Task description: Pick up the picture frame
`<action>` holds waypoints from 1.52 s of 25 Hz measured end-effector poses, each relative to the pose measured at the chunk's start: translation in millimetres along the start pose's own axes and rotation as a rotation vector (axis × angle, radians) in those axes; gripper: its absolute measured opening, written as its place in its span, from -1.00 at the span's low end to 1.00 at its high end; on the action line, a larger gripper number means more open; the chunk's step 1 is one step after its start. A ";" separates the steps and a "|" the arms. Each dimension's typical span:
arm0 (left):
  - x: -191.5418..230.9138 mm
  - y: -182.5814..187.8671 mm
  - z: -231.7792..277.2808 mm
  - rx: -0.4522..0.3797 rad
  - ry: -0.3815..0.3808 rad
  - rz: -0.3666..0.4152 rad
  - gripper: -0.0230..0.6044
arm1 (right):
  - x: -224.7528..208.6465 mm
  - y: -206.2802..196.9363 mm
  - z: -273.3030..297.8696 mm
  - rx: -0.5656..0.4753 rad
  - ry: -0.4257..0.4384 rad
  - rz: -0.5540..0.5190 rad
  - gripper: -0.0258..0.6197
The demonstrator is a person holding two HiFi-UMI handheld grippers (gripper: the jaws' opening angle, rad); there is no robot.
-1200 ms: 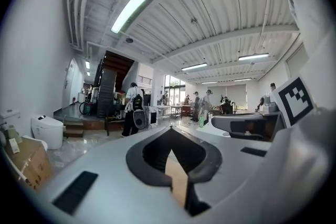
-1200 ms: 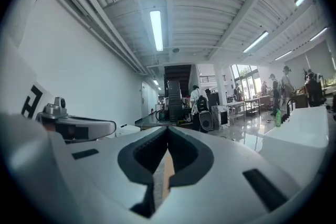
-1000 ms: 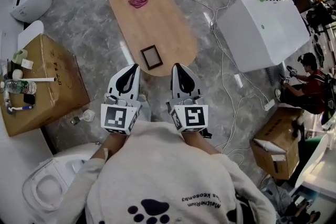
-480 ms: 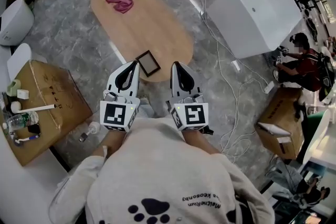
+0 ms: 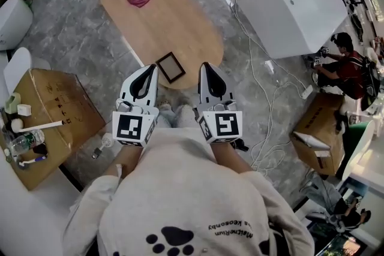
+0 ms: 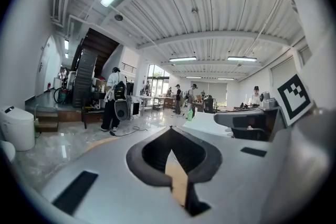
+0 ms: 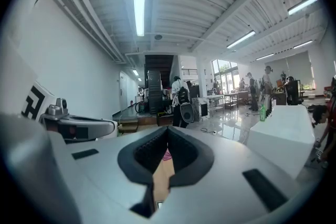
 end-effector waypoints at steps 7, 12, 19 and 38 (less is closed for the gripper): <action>13.0 -10.7 0.3 0.013 0.026 -0.023 -0.90 | 1.7 -13.0 16.1 0.038 0.031 0.001 -0.90; 19.2 -23.3 3.2 0.016 0.050 -0.049 -0.90 | 0.1 -21.7 33.3 0.053 0.092 -0.015 -0.90; 20.5 -35.7 19.7 0.022 0.085 -0.030 -0.90 | -11.4 -39.3 55.2 0.077 0.186 -0.025 -0.90; 28.3 -100.0 39.7 0.068 0.183 -0.037 -0.90 | -26.2 -103.4 88.8 0.141 0.366 -0.070 -0.90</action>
Point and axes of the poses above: the fingertips, and each gripper's own axes: z forward along the fingers, x to its left, y out of its top, the point moved 6 cm from there along -z, backward along the fingers, and after that the axes turned 9 degrees about -x, right-handed, at the moved point
